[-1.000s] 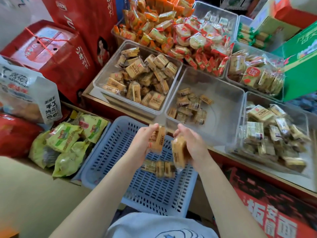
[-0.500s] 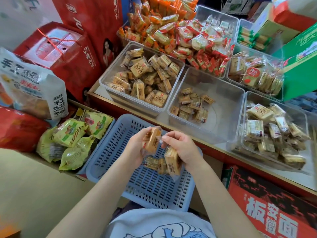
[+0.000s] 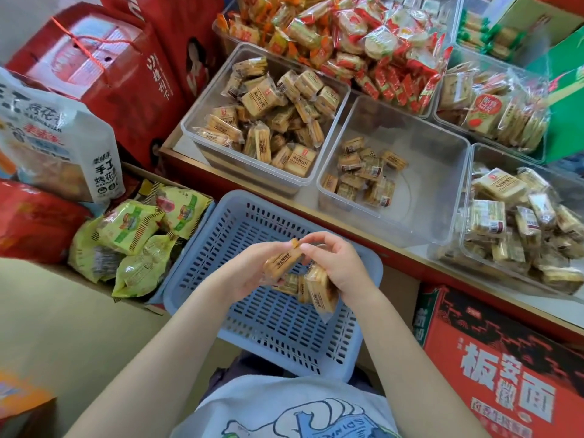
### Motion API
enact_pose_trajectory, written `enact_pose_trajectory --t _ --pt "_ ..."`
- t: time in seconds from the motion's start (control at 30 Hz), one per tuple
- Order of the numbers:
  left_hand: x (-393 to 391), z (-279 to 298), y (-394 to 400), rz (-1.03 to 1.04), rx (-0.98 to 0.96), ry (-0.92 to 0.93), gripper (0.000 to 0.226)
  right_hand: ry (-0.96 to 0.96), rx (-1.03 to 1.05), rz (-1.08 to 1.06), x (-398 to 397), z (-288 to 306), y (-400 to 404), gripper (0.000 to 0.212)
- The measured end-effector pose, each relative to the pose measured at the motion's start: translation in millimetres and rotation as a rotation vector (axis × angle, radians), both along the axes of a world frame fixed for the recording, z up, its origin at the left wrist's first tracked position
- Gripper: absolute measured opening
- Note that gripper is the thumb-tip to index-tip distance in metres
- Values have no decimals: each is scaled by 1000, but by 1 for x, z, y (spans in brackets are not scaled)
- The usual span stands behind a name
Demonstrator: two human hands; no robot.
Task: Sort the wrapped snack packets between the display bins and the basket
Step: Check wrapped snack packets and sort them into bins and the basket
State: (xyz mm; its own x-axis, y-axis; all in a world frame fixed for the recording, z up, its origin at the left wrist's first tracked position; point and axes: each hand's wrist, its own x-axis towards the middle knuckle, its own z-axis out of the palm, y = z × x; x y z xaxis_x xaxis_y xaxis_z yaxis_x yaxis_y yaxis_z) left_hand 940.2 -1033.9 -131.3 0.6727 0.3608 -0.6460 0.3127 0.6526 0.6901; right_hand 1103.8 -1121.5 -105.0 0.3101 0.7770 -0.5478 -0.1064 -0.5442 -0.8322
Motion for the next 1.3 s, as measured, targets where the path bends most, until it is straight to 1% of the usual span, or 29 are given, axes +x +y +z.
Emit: enact_pose_trajectory --t 0.07,0.1,0.13,0.2,0.27,0.3,0.37,0.43,0.5,0.53,0.63,0.7,0.8,0.83,0.9,0.97,1.03,1.1,1.2,1.27,1.3 --pt "-4 -7 2 -65 1 -31 63 -24 -21 -40 2 -13 0 8" --pt "-6 -14 2 -57 -1 -19 67 -33 -35 -66 3 -20 -1 8" --pt "-8 -22 1 -18 -7 -4 66 -37 -54 -91 4 -28 -2 9" --pt "-9 -42 0 141 -18 51 52 -46 -95 -137 5 -47 -4 10" --pt "-5 -69 -2 332 -15 158 38 -56 -152 -170 4 -70 -4 11" --pt "-1 -82 -4 395 -2 225 34 -57 -184 -185 3 -82 -4 11" --pt "9 -105 -6 455 56 342 28 -61 -233 -217 1 -106 -1 13" --pt "19 -122 -5 452 146 402 23 -84 -261 -250 1 -125 3 12" --pt "27 -135 -3 401 198 436 20 -97 -300 -261 4 -140 5 11" --pt "30 -140 -2 361 196 454 17 -86 -333 -254 6 -146 5 14" --pt "29 -151 -3 254 108 512 9 -42 -436 -193 5 -155 0 23" --pt "25 -152 -5 217 100 509 14 -29 -444 -187 3 -151 -4 22" --pt "24 -134 -9 221 177 489 28 2 -389 -209 2 -137 -7 18" --pt "23 -123 -11 229 197 459 29 14 -360 -221 2 -130 -8 18" --pt "22 -98 -16 203 188 328 32 20 -312 -242 0 -111 -6 24" --pt "21 -72 -24 102 160 200 33 5 -297 -250 -1 -88 -2 32" --pt "22 -51 -29 41 215 158 32 15 -310 -267 -3 -65 4 38" --pt "25 -34 -28 115 293 154 27 51 -273 -283 -5 -41 7 39" --pt "27 -7 -19 223 326 76 23 126 -63 -273 -1 -11 3 27" --pt "28 10 -12 248 338 4 25 88 40 -255 5 6 -1 14" --pt "28 18 -9 257 356 -23 29 68 73 -248 9 12 -1 10"
